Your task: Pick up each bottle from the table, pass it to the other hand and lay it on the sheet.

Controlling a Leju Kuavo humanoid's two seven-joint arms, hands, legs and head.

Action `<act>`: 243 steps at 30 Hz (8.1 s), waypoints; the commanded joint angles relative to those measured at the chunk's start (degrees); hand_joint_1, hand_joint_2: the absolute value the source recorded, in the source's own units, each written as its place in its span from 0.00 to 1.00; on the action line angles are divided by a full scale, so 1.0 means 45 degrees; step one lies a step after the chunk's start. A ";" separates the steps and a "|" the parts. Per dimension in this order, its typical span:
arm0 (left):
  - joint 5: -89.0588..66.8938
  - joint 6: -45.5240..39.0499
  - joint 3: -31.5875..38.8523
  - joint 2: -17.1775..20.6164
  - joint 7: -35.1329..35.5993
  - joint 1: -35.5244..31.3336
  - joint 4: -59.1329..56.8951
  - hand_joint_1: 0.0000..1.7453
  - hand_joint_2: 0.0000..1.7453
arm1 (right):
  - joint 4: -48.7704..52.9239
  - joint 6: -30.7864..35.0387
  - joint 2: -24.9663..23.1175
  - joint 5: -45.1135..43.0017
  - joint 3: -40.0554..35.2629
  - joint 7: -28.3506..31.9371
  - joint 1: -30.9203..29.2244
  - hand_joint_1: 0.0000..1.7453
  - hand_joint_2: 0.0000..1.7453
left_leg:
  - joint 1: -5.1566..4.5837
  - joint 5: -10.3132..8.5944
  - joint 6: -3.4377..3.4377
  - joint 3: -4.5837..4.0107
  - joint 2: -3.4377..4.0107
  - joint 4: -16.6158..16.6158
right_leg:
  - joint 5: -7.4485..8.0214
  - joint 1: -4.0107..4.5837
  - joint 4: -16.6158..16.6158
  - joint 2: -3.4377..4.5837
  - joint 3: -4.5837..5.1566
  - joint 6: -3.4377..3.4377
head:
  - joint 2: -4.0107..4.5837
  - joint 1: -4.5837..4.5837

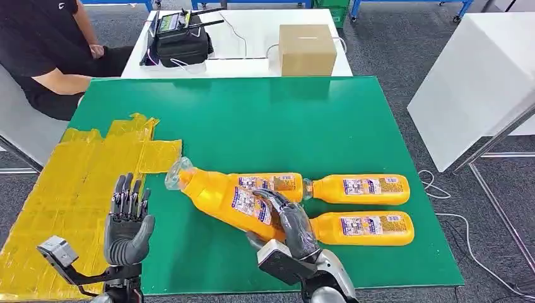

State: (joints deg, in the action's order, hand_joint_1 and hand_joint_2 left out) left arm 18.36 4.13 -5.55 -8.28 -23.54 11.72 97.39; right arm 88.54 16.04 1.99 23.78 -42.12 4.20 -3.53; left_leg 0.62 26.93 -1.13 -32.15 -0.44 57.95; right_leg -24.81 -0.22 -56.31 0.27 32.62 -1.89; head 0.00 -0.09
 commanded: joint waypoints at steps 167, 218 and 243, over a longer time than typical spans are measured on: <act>-0.9359 -0.6985 0.0576 0.0462 0.0219 -0.1343 -0.1302 0.00 0.00 | -0.1377 -0.0885 0.0236 0.6326 0.2076 -0.4626 -0.0415 0.00 1.00 | 0.0007 0.0007 -0.0010 0.0007 -0.0007 -0.0007 | -0.0010 0.0010 0.0021 -0.0031 -0.0022 -0.0008 | 0.0000 -0.0005; -0.2866 -0.2295 -0.0535 -0.0084 -0.0112 -0.1190 -0.0308 0.00 0.00 | -0.7829 -0.3899 -0.0784 0.5517 0.0790 -0.4827 -0.5657 0.00 1.00 | -0.0003 -0.0009 0.0003 -0.0015 0.0025 -0.0010 | 0.0008 -0.0006 -0.0002 0.0011 0.0020 -0.0005 | 0.0000 0.0000; -0.2078 -0.1921 -0.0824 -0.0014 -0.0169 -0.1932 -0.1537 0.00 0.00 | -1.3263 -0.5761 -0.2557 0.5306 -0.1057 -0.3819 -0.7976 1.00 1.00 | -0.0001 -0.0016 0.0006 0.0021 0.0036 -0.0024 | 0.0008 -0.0001 0.0009 0.0005 -0.0009 0.0000 | 0.0000 -0.0005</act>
State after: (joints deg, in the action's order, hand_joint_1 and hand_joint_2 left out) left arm 8.39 -4.59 -8.09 -9.51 -24.24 5.31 95.19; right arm 38.47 -8.57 -7.96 48.13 -42.49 -13.77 -36.93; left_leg 0.63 26.87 -1.12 -32.26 -0.25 57.97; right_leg -24.77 -0.22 -56.35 0.37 32.79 -1.92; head 0.00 -0.11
